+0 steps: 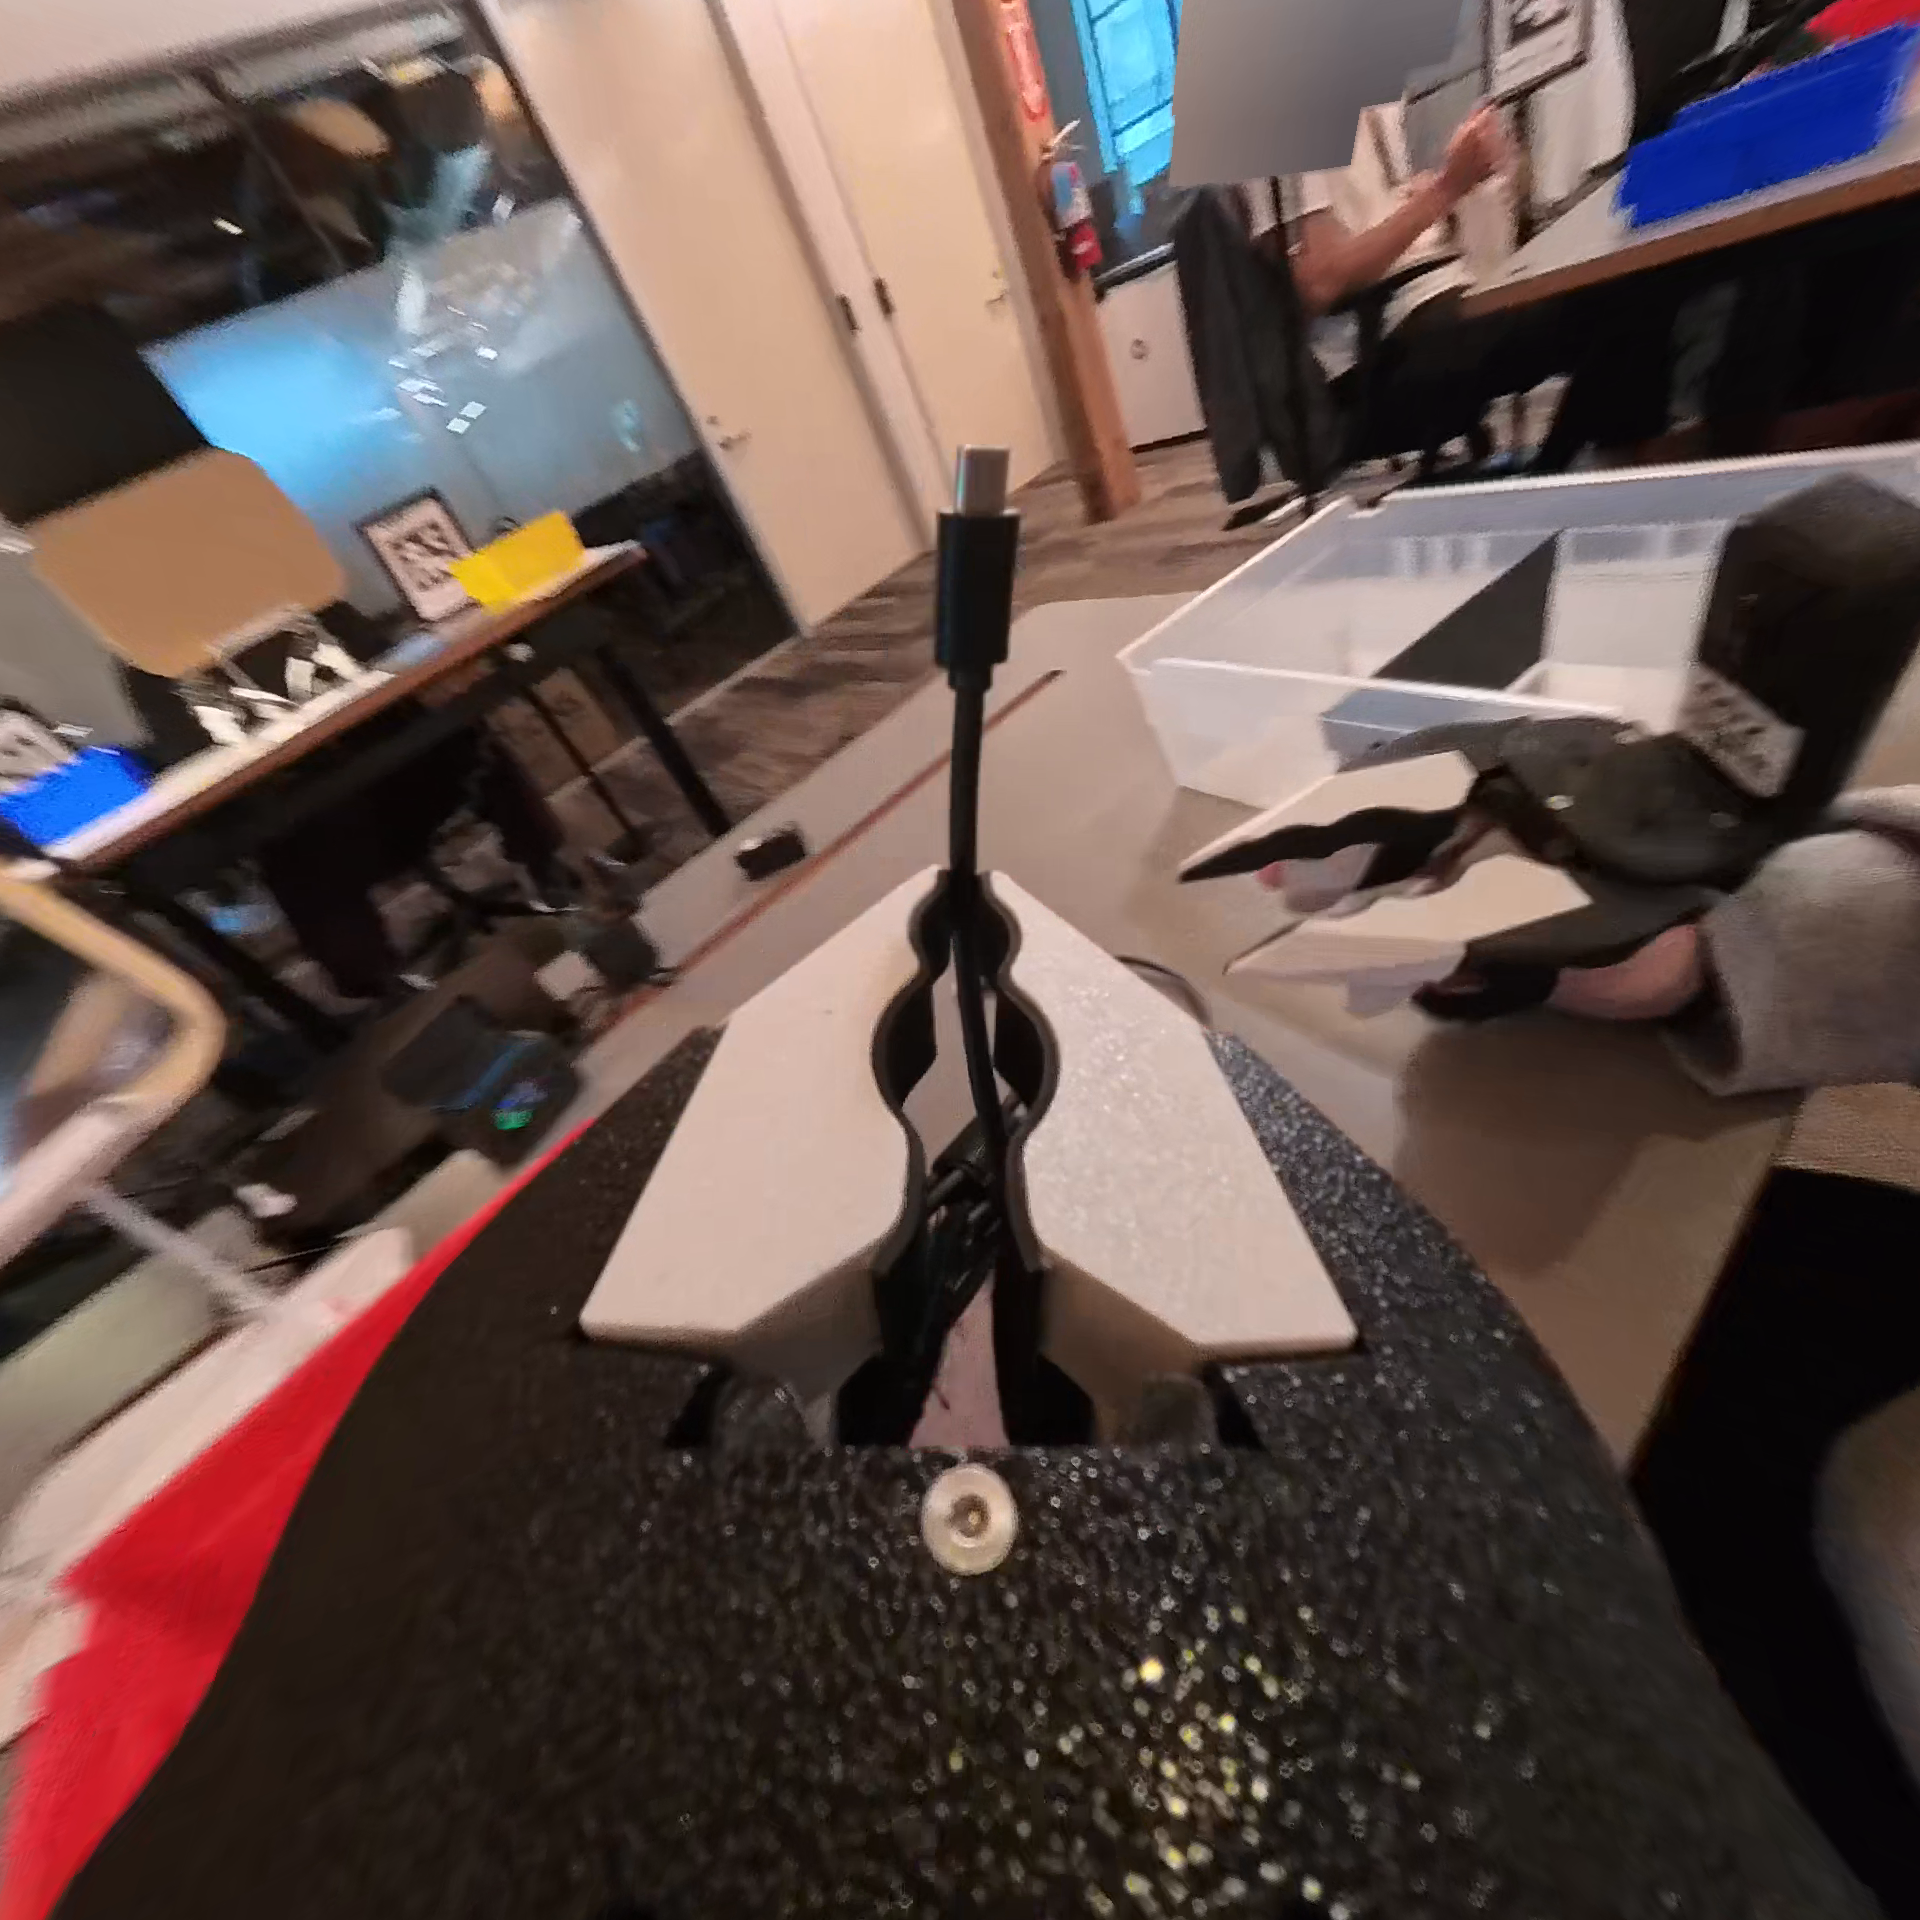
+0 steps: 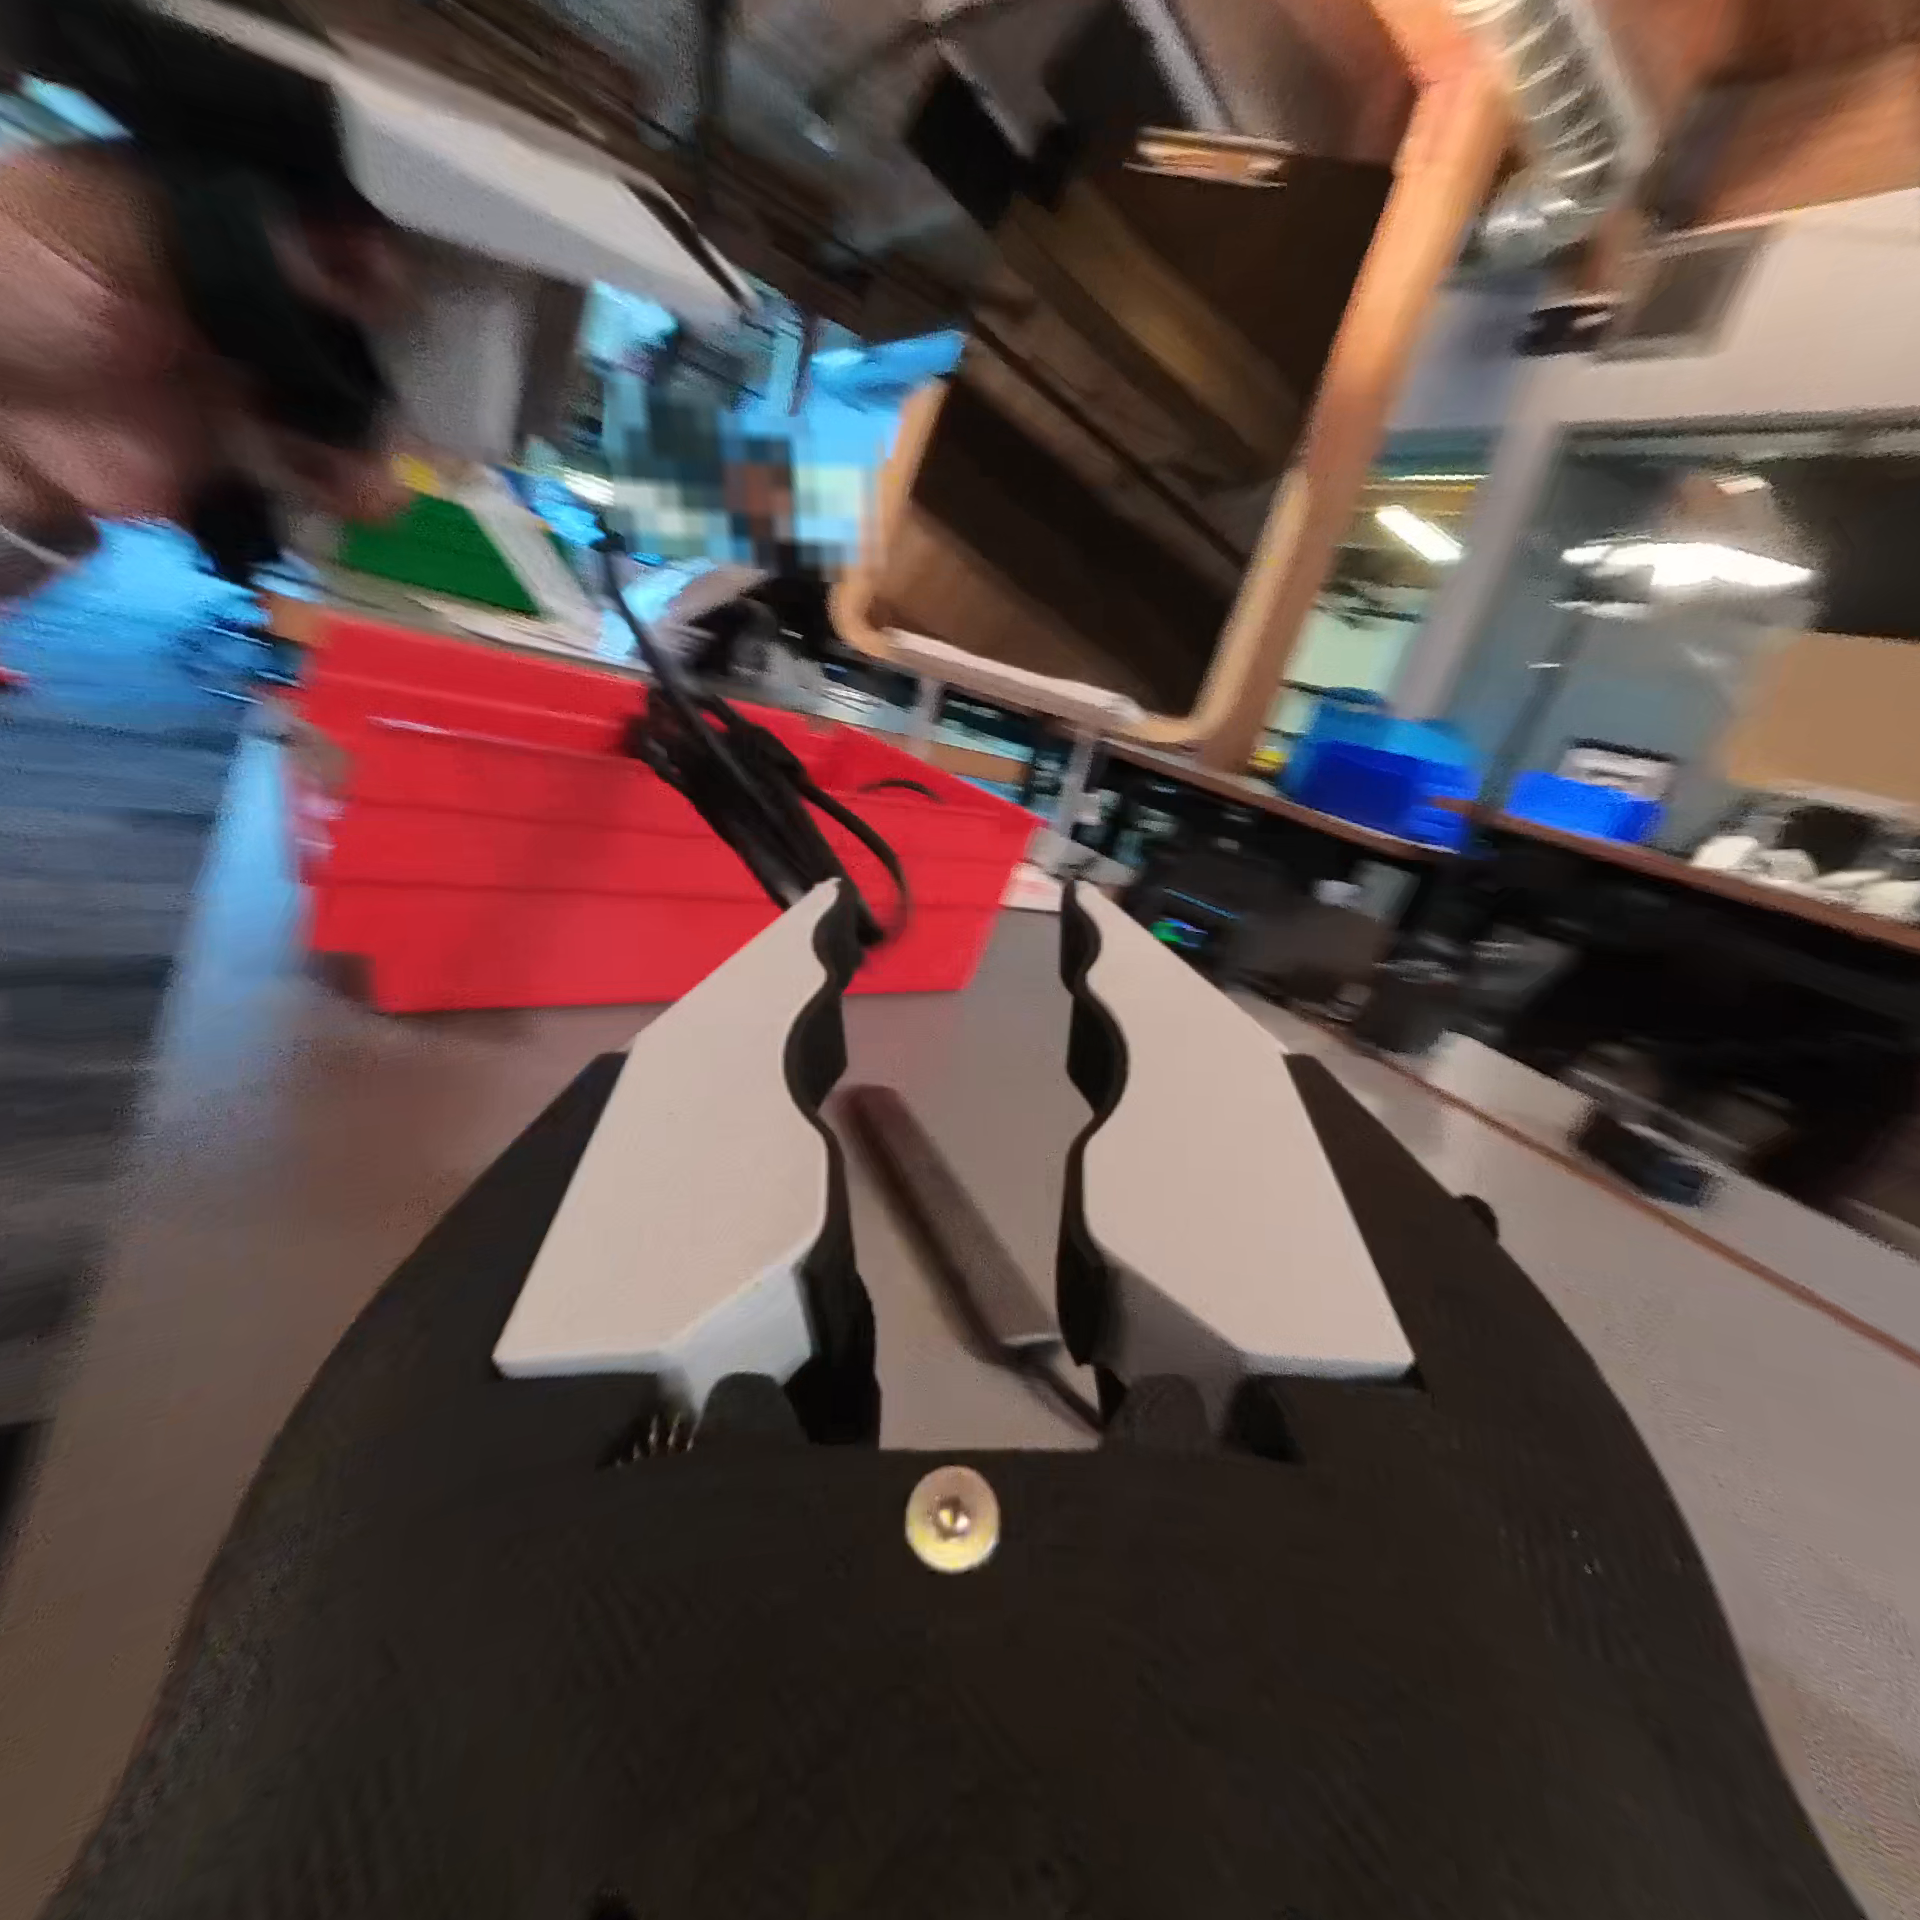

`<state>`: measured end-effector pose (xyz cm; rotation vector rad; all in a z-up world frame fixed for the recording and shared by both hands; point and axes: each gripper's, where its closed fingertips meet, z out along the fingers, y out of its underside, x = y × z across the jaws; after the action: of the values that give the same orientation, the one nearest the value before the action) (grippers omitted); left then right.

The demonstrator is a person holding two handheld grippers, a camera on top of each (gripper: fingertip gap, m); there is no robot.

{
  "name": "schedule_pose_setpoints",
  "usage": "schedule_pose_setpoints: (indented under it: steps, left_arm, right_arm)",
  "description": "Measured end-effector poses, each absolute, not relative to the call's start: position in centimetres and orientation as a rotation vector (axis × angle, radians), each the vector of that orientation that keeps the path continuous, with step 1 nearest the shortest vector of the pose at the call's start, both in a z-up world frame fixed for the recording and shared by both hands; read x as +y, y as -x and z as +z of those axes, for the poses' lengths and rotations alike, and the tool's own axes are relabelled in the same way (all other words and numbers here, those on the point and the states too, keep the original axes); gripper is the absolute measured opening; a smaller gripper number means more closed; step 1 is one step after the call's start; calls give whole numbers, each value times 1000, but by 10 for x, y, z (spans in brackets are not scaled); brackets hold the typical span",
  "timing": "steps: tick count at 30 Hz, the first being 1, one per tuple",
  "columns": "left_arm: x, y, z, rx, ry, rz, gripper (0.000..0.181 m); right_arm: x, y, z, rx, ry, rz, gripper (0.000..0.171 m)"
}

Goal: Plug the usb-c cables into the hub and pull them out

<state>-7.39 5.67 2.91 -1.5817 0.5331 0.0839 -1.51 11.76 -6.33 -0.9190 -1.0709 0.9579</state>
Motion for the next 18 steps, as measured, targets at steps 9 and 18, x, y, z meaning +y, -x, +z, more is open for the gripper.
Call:
schedule_pose_setpoints:
  steps: [9,18]
  left_arm:
    - [85,28,-17,648,1623,-5,2]
    - [88,-5,-31,734,1572,-32,10]
  right_arm:
    - [70,8,-3,-1070,888,1274,42]
    - [87,2,10,-1002,951,1135,5]
